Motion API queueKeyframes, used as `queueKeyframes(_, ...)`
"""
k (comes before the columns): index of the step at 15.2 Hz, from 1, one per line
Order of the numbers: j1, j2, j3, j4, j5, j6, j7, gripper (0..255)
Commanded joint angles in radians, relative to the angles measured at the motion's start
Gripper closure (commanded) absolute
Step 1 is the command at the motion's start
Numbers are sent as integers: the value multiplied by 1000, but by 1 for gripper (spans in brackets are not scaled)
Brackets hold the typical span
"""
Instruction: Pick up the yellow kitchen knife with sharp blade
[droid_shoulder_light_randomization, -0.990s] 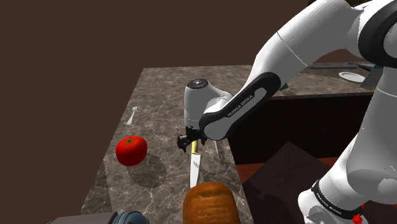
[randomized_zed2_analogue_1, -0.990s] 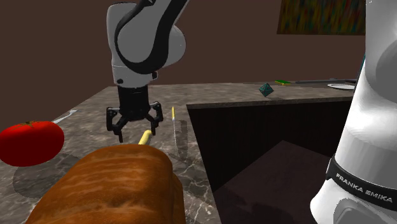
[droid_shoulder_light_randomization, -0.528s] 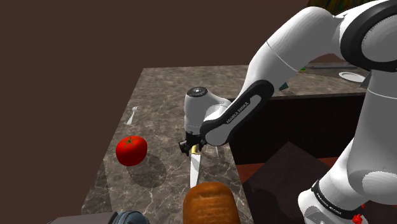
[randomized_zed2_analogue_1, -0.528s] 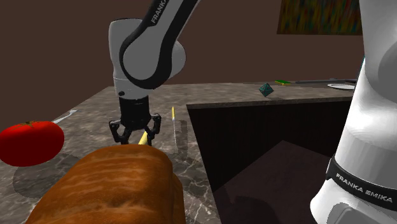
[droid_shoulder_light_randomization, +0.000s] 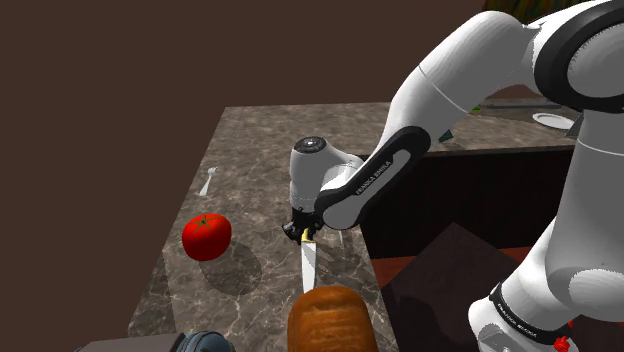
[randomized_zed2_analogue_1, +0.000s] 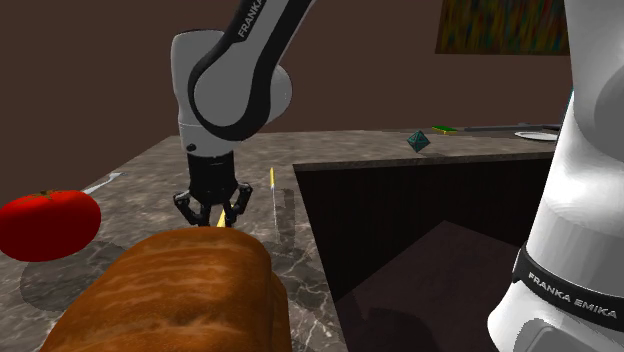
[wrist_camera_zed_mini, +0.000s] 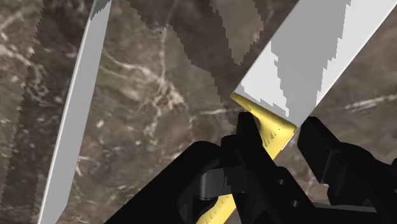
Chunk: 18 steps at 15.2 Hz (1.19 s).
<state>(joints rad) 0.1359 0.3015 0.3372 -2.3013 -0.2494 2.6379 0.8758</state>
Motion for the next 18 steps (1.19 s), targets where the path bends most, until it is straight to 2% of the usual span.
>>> queueKeyframes(1, 0, 0, 0, 2, 1, -2, -1, 255)
queueKeyframes(15, -38, -162, 54, 18, 127, -166, -93, 255)
queueKeyframes(18, -39, -174, 56, 22, 136, -180, -99, 255)
